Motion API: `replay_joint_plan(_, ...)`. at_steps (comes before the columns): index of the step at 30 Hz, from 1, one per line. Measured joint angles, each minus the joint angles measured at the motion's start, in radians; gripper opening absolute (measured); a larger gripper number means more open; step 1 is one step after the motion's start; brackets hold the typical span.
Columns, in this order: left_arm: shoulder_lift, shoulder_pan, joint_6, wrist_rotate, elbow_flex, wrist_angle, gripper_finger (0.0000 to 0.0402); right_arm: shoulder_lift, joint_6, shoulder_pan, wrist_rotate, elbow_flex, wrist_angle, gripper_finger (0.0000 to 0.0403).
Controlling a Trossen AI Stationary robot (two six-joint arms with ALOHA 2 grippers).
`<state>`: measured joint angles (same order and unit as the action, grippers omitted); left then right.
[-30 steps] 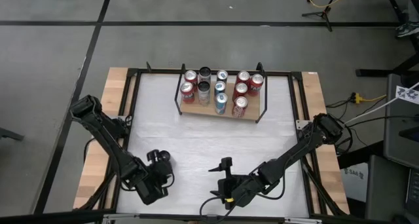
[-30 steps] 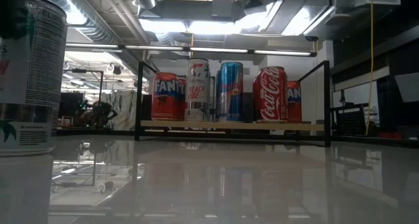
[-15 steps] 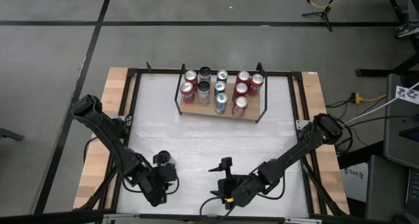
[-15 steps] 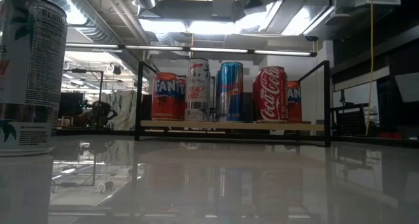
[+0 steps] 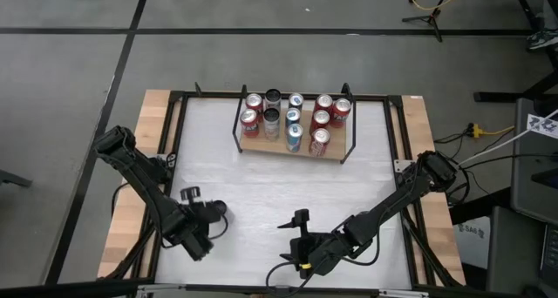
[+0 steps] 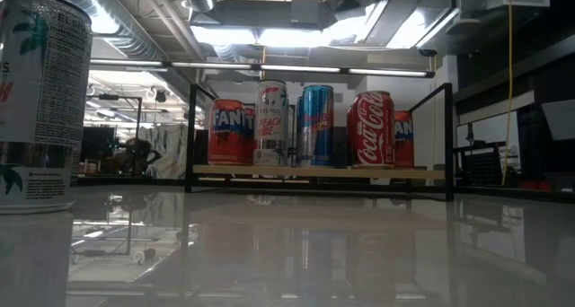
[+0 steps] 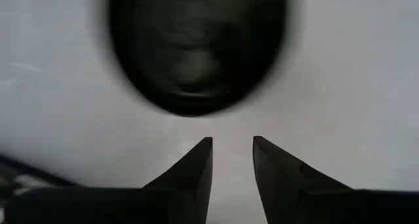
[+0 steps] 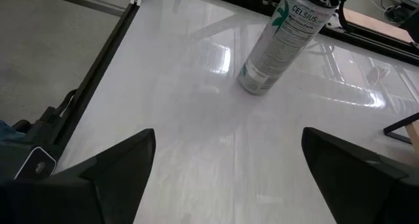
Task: Place canned beverage on shelf
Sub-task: Put the white-pink soda can on the shelf aligned with the white-pink soda cans
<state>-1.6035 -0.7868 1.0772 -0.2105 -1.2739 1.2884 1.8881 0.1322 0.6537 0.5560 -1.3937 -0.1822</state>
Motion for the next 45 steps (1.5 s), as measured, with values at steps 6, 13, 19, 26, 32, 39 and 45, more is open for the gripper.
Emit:
replay_joint_plan(6,0.000,0.019,0.038,-0.122,0.000,0.064,0.0099,0.000,0.000,0.000,0.000,0.000,0.000,0.0374)
replay_joint_plan(13,0.000,0.026,0.038,-0.120,0.000,-0.001,0.0099,0.000,0.000,0.000,0.000,0.000,0.000,0.0374)
replay_joint_plan(19,0.000,0.018,0.038,-0.117,0.000,-0.070,0.0099,0.000,0.000,0.000,0.000,0.000,0.000,0.0374)
replay_joint_plan(26,0.000,0.018,0.009,-0.057,0.000,-0.067,0.0099,0.000,0.000,0.000,0.000,0.000,0.000,0.0374)
replay_joint_plan(32,0.000,0.019,0.012,-0.057,0.000,-0.067,0.0099,0.000,0.000,0.000,0.000,0.000,0.000,0.0374)
replay_joint_plan(39,0.000,0.019,0.017,-0.057,0.000,-0.066,0.0099,0.000,0.000,0.000,0.000,0.000,0.000,0.0374)
replay_joint_plan(45,0.000,0.019,0.023,-0.053,0.000,-0.038,0.0105,0.000,0.000,0.000,0.000,0.000,0.000,0.0374)
